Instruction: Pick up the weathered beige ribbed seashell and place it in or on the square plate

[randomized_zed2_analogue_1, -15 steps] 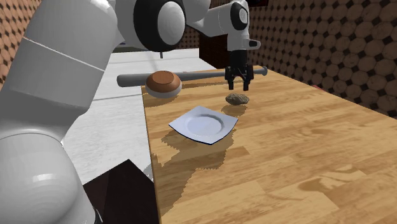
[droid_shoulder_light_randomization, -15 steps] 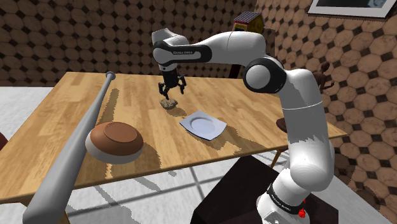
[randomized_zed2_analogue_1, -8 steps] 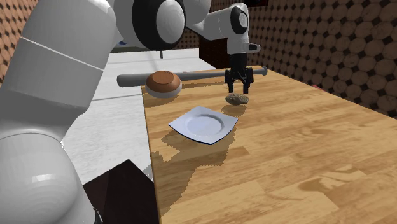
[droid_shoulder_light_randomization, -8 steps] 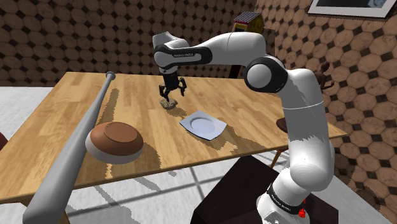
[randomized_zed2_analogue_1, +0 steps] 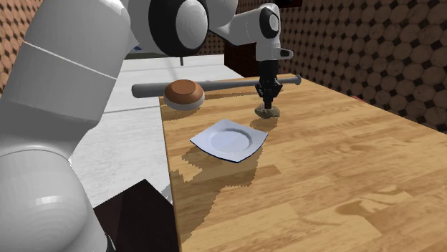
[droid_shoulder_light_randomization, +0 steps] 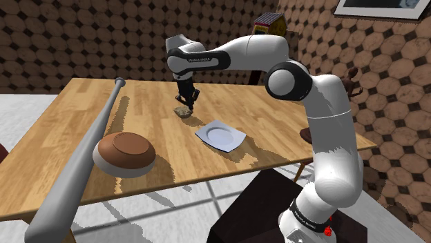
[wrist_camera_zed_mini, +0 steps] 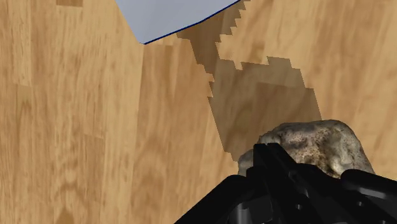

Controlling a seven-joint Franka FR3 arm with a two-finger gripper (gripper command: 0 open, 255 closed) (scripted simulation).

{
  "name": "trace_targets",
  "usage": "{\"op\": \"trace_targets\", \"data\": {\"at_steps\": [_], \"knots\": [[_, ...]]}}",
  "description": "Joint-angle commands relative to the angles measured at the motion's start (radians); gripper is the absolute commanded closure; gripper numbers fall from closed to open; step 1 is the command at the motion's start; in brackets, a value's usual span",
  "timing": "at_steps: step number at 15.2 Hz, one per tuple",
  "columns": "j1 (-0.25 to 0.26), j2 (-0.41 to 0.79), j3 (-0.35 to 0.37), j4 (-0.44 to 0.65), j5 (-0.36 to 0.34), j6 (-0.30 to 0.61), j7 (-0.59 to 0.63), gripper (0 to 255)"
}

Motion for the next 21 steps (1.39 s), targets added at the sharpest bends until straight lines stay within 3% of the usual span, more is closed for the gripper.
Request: {"op": "trace_targets", "data": {"at_steps": [1, 4, 5, 8, 9, 16, 21], "knots": [[0.0, 0.0, 0.0, 0.0, 0.0, 0.0, 0.0, 255], [0.0, 0.0, 0.0, 0.0, 0.0, 0.0, 0.0, 255], [0.0, 0.0, 0.0, 0.0, 0.0, 0.0, 0.0, 0], [0.067, -0.147, -0.012, -0.276, -0.063, 0.248, 0.268, 0], [0.077, -0.158, -0.015, -0.3, -0.074, 0.272, 0.302, 0], [0.062, -0.134, -0.024, -0.362, -0.087, 0.359, 0.312, 0], [0.062, -0.134, -0.024, -0.362, -0.087, 0.359, 0.312, 0]]}}
